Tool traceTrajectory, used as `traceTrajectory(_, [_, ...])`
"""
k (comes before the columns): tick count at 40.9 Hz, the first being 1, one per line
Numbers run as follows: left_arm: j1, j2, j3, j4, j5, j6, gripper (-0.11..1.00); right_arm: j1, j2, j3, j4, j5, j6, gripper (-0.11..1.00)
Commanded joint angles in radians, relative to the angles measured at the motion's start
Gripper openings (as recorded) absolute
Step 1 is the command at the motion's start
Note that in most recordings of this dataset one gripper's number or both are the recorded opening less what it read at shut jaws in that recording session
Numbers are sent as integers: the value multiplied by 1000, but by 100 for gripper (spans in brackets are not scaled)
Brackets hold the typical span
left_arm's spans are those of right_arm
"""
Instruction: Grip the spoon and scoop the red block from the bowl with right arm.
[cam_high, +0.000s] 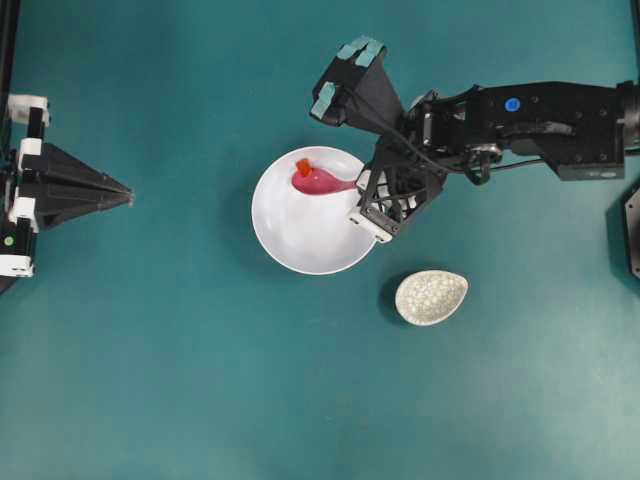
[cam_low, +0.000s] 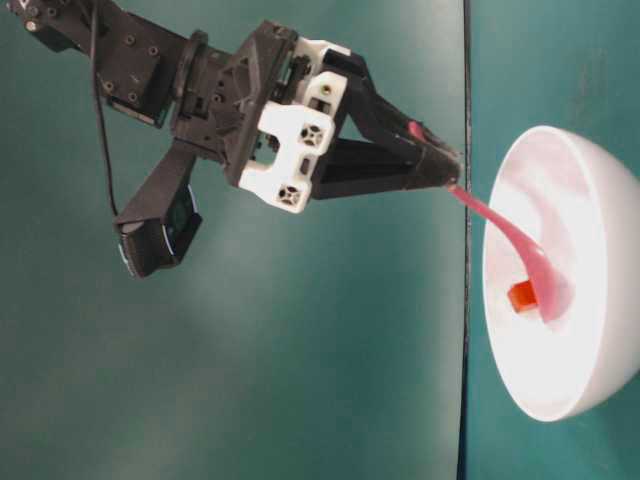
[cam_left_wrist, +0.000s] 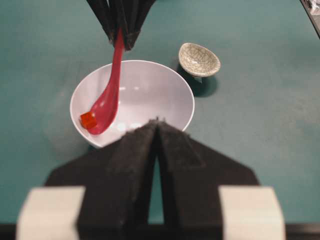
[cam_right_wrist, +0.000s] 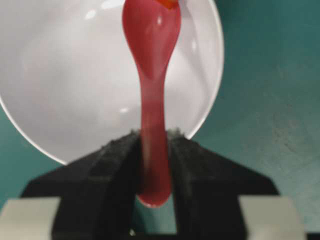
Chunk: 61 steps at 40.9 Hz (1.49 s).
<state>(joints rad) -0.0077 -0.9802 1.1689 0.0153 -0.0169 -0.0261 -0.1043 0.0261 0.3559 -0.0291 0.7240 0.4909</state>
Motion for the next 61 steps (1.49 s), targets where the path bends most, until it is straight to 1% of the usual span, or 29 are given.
traceTrajectory(1, [3,3,-25,2,-3,0,0,0,-37,-11,-21,-8,3,25])
traceTrajectory(7, [3,3,-25,2,-3,0,0,14,-44,-11,-64,-11,3,25])
traceTrajectory(15, [3,3,-26,3,-5,0,0,35,-64,-11,-106,-46,3,25])
traceTrajectory(24, [3,3,-26,3,-3,-9,0,86,-109,12,-192,-101,3,25])
traceTrajectory(29, [3,3,-26,2,-3,-14,0,110,-144,37,-219,-129,3,25])
traceTrajectory(37, [3,3,-25,2,-3,-17,0,118,-224,95,-224,-172,18,25])
traceTrajectory(46, [3,3,-25,2,-3,-17,0,118,-351,160,-225,-265,21,25])
traceTrajectory(54, [3,3,-26,2,-3,-18,0,120,-437,173,-225,-268,20,25])
traceTrajectory(61, [3,-6,-28,2,-3,-20,0,120,-492,207,-229,-264,18,25])
